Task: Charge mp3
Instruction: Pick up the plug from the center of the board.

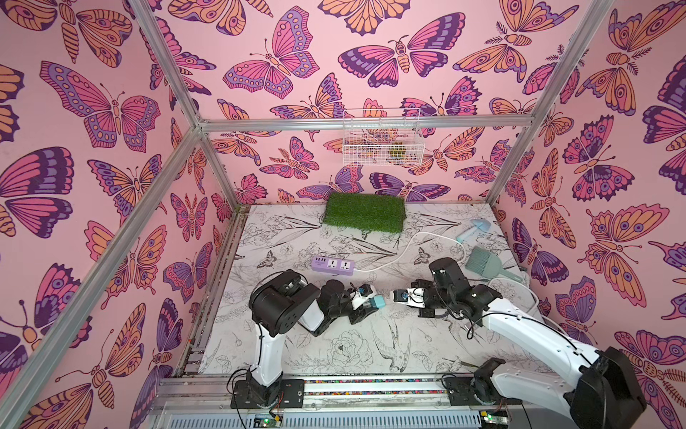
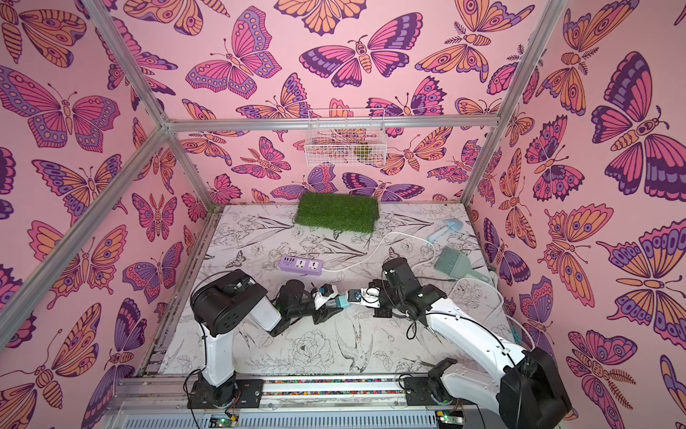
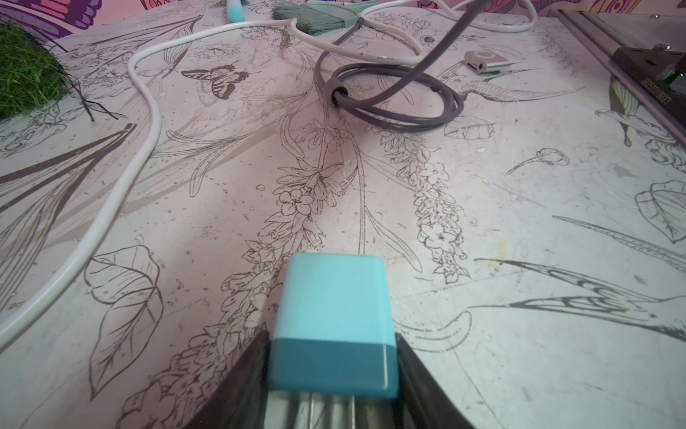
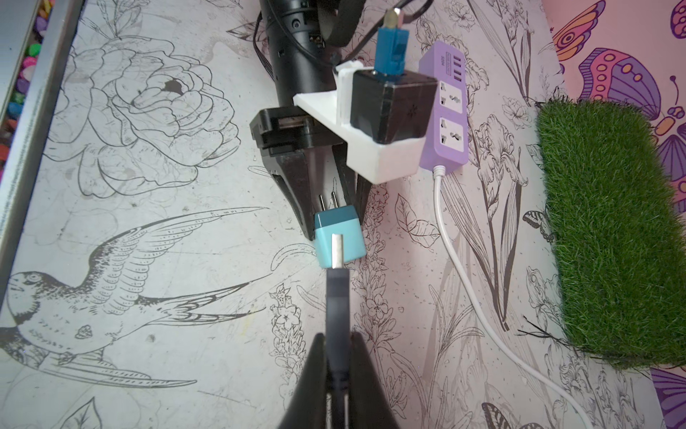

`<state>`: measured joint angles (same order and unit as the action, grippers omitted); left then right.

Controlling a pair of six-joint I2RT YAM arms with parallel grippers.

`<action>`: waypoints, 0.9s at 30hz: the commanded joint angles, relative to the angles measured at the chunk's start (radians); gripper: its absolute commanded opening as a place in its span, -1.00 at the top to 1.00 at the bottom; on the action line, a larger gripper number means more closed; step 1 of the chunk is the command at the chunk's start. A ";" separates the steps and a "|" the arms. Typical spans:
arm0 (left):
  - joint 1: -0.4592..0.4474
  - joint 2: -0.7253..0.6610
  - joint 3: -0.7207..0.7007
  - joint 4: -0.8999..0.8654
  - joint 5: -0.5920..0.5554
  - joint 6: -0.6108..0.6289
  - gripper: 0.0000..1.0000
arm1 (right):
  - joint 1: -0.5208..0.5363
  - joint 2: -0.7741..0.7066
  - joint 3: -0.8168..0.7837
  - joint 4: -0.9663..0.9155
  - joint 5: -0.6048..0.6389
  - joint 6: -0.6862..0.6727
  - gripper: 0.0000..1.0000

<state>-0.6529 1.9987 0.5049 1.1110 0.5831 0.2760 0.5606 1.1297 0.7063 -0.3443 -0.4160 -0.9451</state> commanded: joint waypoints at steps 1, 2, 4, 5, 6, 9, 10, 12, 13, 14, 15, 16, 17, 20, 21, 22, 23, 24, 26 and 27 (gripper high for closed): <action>-0.004 0.036 -0.028 -0.152 0.039 -0.008 0.10 | -0.013 0.011 0.025 -0.019 -0.029 -0.009 1.00; -0.005 0.028 -0.028 -0.154 0.042 -0.006 0.17 | -0.015 0.013 0.025 -0.018 -0.031 -0.009 1.00; -0.004 0.002 -0.029 -0.163 0.041 -0.002 0.27 | -0.018 0.014 0.023 -0.015 -0.038 -0.007 1.00; -0.005 -0.012 -0.030 -0.170 0.042 0.000 0.31 | -0.019 0.016 0.022 -0.013 -0.041 -0.005 1.00; -0.004 -0.032 -0.029 -0.184 0.043 0.005 0.33 | -0.022 0.016 0.020 -0.010 -0.048 -0.002 1.00; -0.004 -0.117 -0.020 -0.255 0.050 0.025 0.45 | -0.028 0.025 0.019 -0.012 -0.073 0.004 1.00; -0.004 -0.153 -0.017 -0.284 0.054 0.032 0.47 | -0.032 0.026 0.020 -0.016 -0.081 0.005 1.00; -0.004 -0.252 0.002 -0.382 0.066 0.059 0.52 | -0.039 0.027 0.019 -0.023 -0.098 0.013 1.00; -0.005 -0.297 0.015 -0.459 0.070 0.076 0.52 | -0.043 0.028 0.022 -0.028 -0.102 0.017 1.00; -0.004 -0.344 0.032 -0.531 0.076 0.100 0.53 | -0.046 0.027 0.024 -0.036 -0.105 0.020 1.00; -0.004 -0.391 0.049 -0.603 0.078 0.127 0.53 | -0.051 0.027 0.028 -0.045 -0.105 0.024 1.00; -0.005 -0.426 0.065 -0.658 0.079 0.148 0.54 | -0.056 0.026 0.030 -0.052 -0.106 0.028 1.00; -0.004 -0.462 0.083 -0.725 0.080 0.179 0.53 | -0.060 0.028 0.036 -0.063 -0.108 0.031 1.00; 0.003 -0.548 0.123 -0.852 0.090 0.230 0.55 | -0.065 0.034 0.055 -0.096 -0.126 0.033 1.00; 0.006 -0.572 0.135 -0.885 0.096 0.243 0.55 | -0.065 0.036 0.065 -0.110 -0.133 0.030 1.00; 0.009 -0.589 0.145 -0.908 0.103 0.251 0.55 | -0.064 0.039 0.072 -0.122 -0.142 0.025 1.00; 0.013 -0.607 0.155 -0.929 0.117 0.258 0.56 | -0.065 0.041 0.082 -0.132 -0.152 0.021 1.00; 0.019 -0.620 0.161 -0.943 0.136 0.263 0.56 | -0.065 0.040 0.089 -0.137 -0.161 0.023 1.00; 0.028 -0.636 0.177 -0.966 0.166 0.276 0.55 | -0.065 0.037 0.094 -0.136 -0.171 0.024 1.00; 0.031 -0.641 0.181 -0.974 0.182 0.283 0.55 | -0.065 0.034 0.096 -0.136 -0.176 0.023 1.00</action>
<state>-0.6350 1.3746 0.6666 0.2558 0.6933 0.5087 0.4999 1.1648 0.7712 -0.4358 -0.5446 -0.9348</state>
